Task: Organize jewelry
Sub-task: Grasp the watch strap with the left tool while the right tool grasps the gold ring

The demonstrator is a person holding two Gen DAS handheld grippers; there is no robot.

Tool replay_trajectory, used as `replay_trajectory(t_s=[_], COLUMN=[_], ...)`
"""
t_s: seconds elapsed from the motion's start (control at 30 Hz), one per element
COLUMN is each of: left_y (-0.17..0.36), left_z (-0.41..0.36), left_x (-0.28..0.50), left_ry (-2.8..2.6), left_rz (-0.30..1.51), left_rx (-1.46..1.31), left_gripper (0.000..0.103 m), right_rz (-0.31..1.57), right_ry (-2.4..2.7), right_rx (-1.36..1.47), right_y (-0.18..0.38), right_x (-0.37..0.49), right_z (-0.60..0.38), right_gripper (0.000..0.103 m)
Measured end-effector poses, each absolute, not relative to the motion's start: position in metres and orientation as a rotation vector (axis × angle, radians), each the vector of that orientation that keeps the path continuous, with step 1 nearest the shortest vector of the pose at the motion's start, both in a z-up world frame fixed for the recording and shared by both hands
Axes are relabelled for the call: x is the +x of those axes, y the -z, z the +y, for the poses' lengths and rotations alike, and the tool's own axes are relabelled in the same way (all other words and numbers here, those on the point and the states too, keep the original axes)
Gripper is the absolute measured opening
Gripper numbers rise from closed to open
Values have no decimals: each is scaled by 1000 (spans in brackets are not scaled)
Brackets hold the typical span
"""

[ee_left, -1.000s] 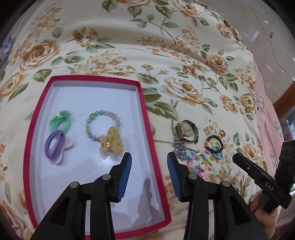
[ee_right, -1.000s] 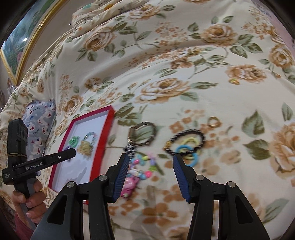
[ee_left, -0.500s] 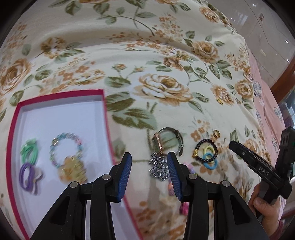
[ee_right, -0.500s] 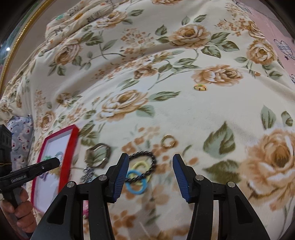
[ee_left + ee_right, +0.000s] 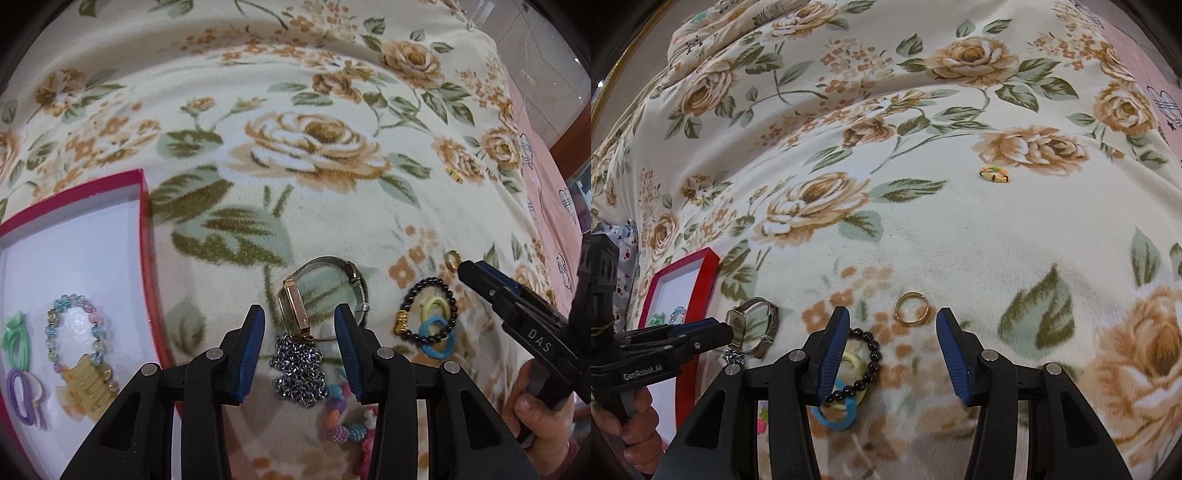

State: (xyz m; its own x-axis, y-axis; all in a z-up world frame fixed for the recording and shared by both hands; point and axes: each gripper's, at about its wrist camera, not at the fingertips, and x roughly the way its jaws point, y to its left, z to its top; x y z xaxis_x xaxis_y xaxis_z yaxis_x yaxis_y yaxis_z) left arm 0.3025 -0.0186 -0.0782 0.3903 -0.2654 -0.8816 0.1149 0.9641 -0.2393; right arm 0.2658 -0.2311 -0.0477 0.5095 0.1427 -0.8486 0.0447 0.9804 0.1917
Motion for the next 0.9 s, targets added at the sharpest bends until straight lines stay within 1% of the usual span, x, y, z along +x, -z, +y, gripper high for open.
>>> replay_trajectory(t_s=[0.1, 0.13, 0.17, 0.2, 0.23, 0.37, 0.43, 0.57, 0.9], left_y=[88, 90, 93, 96, 97, 100, 100, 97, 77], left_z=[-21, -22, -22, -22, -21, -22, -22, -19, -3], left_x=[310, 311, 313, 315, 316, 318, 319, 314, 290], left_ry=[239, 243, 248, 250, 249, 246, 239, 238, 236], left_rz=[1165, 1171, 1176, 1182, 1184, 1180, 1177, 1166, 1121], left_rx=[-147, -152, -160, -164, -166, -168, -173, -183, -212], left_gripper=[33, 31, 25, 22, 20, 15, 12, 7, 7], right_rz=[1050, 1054, 1056, 1060, 1062, 1059, 1055, 1042, 990], right_ry=[-57, -50, -46, -41, -39, -36, -29, -35, -95], right_rx=[190, 188, 187, 186, 186, 181, 165, 167, 181], right_y=[54, 56, 58, 60, 61, 64, 64, 61, 36], right_x=[269, 270, 271, 272, 272, 273, 273, 271, 255], right_z=[-232, -232, -233, -234, -235, -235, -235, -235, -221], right_gripper=[44, 43, 41, 38, 37, 35, 22, 22, 22])
